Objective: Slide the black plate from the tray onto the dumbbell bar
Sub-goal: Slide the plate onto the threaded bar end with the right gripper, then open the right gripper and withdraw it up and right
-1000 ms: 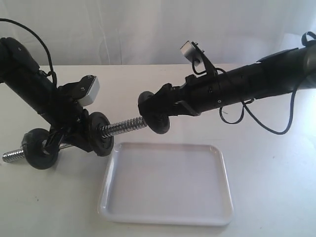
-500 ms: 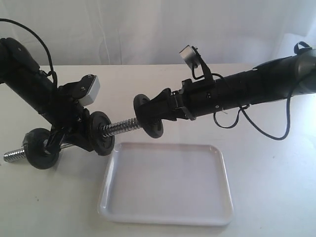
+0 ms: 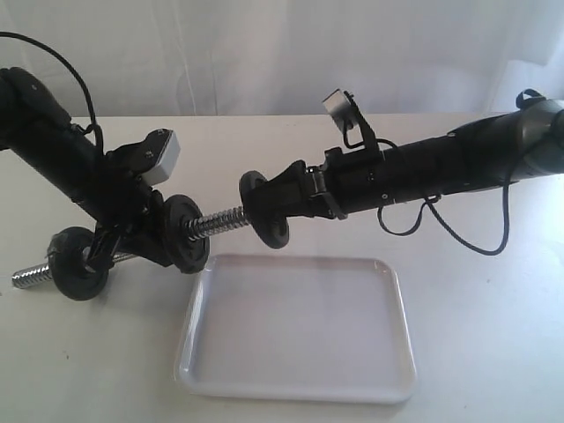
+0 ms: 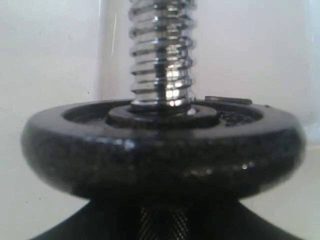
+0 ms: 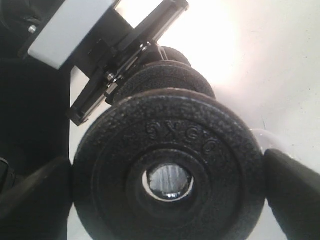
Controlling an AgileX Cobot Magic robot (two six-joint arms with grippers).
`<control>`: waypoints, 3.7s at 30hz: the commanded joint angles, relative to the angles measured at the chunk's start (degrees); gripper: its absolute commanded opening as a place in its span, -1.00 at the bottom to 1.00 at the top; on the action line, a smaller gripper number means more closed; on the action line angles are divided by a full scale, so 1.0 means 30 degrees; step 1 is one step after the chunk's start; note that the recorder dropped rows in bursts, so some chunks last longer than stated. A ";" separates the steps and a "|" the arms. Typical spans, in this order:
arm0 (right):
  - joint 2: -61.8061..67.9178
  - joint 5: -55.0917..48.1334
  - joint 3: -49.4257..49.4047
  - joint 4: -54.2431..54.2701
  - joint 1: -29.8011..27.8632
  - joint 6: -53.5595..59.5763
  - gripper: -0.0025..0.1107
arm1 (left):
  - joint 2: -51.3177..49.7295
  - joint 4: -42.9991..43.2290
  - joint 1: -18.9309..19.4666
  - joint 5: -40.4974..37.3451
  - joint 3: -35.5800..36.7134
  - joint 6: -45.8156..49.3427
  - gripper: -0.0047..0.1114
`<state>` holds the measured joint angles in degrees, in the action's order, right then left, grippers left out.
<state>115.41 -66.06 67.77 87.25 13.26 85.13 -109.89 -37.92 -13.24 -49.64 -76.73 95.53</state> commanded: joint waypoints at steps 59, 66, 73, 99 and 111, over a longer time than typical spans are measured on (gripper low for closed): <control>0.0669 0.4998 0.0051 0.1436 0.3190 0.1033 0.84 | 0.0826 -0.4337 -0.0022 -0.1392 -0.0320 0.1181 -0.92; -0.0562 0.4998 0.0051 -0.0312 0.2774 0.1142 0.84 | 0.0826 -0.3432 -0.0022 -0.1316 -0.0320 0.1071 -0.92; -0.2180 0.5559 0.0051 -0.3625 0.1984 -0.0882 0.77 | 0.0826 -0.1864 0.0013 -0.0359 -0.0320 0.0069 -0.92; -0.5538 0.7348 0.0051 -2.5685 -0.1812 -1.7638 -0.95 | 0.0826 0.3234 0.0045 0.1269 -0.0167 -0.3645 -0.92; -0.5538 0.8579 -0.0017 -2.5167 -0.1812 -1.9137 -0.95 | 0.0290 0.3333 0.0003 0.2404 0.0674 -0.2456 -0.92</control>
<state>99.30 -41.44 67.87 10.76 8.06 28.27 -110.52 -23.16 -13.34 -40.59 -74.03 86.76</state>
